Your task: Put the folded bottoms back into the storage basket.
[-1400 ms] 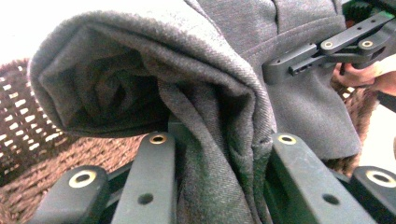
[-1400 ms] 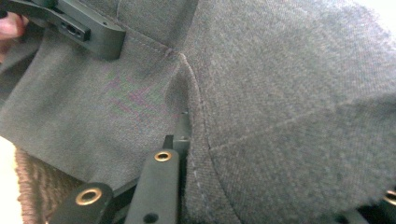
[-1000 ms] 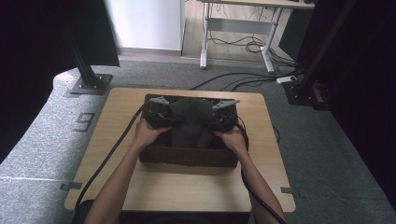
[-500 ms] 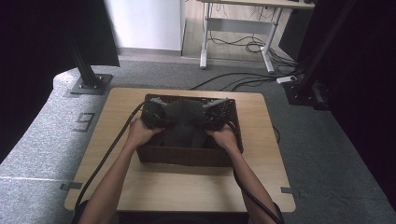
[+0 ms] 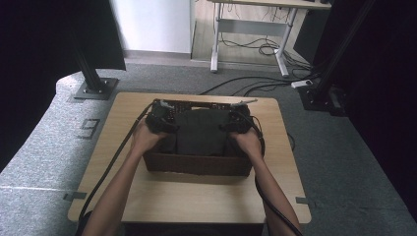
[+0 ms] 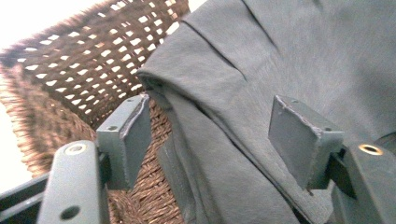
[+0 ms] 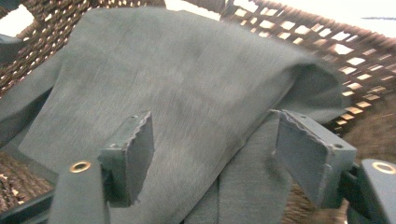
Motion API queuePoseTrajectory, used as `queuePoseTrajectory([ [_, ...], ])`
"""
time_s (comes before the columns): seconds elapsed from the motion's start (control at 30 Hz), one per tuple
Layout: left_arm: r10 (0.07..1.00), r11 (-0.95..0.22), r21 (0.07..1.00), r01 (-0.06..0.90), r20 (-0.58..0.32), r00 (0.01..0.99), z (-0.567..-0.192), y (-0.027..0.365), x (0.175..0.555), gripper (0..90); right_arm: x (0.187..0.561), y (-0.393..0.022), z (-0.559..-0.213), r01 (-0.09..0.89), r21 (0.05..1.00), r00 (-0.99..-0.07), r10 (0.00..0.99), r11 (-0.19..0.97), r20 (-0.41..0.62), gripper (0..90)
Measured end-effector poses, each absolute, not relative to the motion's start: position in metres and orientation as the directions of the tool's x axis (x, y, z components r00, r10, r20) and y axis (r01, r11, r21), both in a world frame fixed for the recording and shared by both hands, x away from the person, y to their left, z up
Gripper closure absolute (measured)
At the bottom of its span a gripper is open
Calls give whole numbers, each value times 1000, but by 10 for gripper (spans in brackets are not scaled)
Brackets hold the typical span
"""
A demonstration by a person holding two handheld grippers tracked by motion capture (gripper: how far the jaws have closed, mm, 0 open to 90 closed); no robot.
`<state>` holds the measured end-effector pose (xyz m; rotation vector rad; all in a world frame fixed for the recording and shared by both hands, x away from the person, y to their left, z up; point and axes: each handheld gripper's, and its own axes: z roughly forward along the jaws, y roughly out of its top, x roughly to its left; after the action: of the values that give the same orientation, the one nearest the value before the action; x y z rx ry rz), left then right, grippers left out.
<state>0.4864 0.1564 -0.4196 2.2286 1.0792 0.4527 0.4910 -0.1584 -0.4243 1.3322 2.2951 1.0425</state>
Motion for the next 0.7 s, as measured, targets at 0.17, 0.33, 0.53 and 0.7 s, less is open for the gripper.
queuePoseTrajectory([
  [0.17, 804, -446, 674, 589, 12, 595, -416, 167, 484, 234, 486, -168, -412, 594, 740, -526, 848, 315, 60, 258],
  [0.33, 808, -445, 682, 580, 27, 588, -418, 174, 481, 205, 485, -177, -410, 588, 748, -519, 853, 307, 57, 276],
  [0.53, 833, -420, 699, 578, 44, 552, -416, 188, 479, 207, 482, -189, -409, 576, 758, -507, 861, 306, 37, 276],
  [0.7, 867, -396, 702, 593, 72, 494, -418, 206, 479, 281, 480, -204, -410, 577, 755, -465, 885, 311, -9, 323],
])
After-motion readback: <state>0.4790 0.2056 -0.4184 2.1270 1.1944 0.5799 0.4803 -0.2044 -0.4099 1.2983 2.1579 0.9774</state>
